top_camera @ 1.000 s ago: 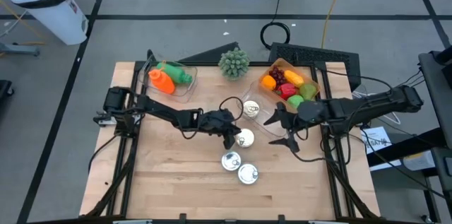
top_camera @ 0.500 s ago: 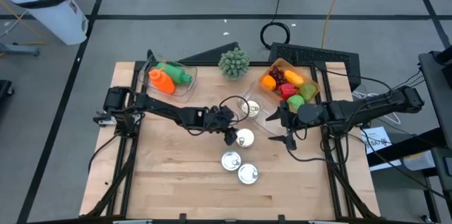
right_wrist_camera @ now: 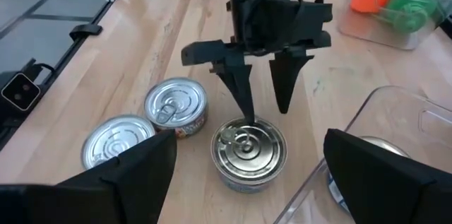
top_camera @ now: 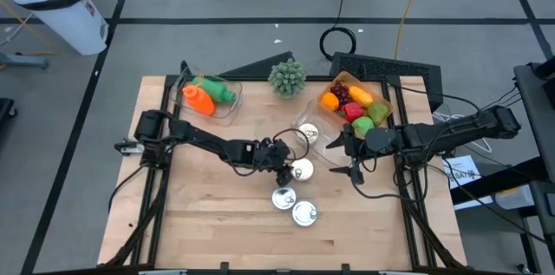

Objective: Pick & Place Food Item
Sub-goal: Put the blue and pink tuna can into the right transparent bin

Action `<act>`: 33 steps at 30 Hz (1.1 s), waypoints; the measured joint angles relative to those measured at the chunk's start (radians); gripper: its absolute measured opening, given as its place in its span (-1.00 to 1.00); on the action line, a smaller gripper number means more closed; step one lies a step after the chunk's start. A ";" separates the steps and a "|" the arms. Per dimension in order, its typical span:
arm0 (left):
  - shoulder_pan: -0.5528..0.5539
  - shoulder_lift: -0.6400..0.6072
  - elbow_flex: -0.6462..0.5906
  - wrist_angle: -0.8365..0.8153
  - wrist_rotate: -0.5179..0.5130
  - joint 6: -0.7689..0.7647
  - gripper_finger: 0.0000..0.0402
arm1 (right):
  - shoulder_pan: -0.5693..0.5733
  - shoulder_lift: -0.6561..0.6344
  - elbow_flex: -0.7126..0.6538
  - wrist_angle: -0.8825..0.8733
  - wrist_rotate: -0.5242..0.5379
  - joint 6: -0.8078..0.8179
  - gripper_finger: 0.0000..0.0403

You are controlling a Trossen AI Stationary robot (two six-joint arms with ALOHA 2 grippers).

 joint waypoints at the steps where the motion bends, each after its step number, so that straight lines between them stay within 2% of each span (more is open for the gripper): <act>1: 0.000 0.003 0.001 -0.009 -0.002 -0.001 0.20 | 0.000 0.000 0.000 -0.001 0.000 0.000 0.68; 4: 0.002 0.005 0.003 -0.077 0.004 -0.027 0.17 | 0.000 0.000 0.000 0.000 0.000 0.000 0.68; 10: -0.012 -0.017 0.001 -0.355 0.055 -0.095 0.13 | 0.000 0.000 0.000 -0.002 0.000 0.000 0.68; 14: -0.032 -0.022 0.003 -0.462 0.067 -0.105 0.13 | 0.000 0.000 0.000 -0.003 0.000 0.000 0.68; 21: -0.050 -0.056 -0.003 -0.537 0.056 -0.103 0.13 | 0.000 0.000 0.000 -0.003 0.000 0.000 0.68; 25: -0.072 -0.140 -0.007 -0.631 0.052 -0.058 0.13 | 0.000 0.000 0.000 -0.005 0.000 0.000 0.68; 28: -0.082 -0.218 -0.004 -0.688 -0.001 -0.013 0.13 | -0.001 0.000 0.000 -0.011 0.000 0.000 0.68; 30: -0.076 -0.273 -0.005 -0.691 -0.044 0.027 0.13 | -0.001 0.000 0.000 -0.010 0.000 0.000 0.68; 33: -0.063 -0.328 -0.002 -0.598 -0.080 0.147 0.13 | -0.001 0.000 0.000 -0.005 0.000 0.002 0.68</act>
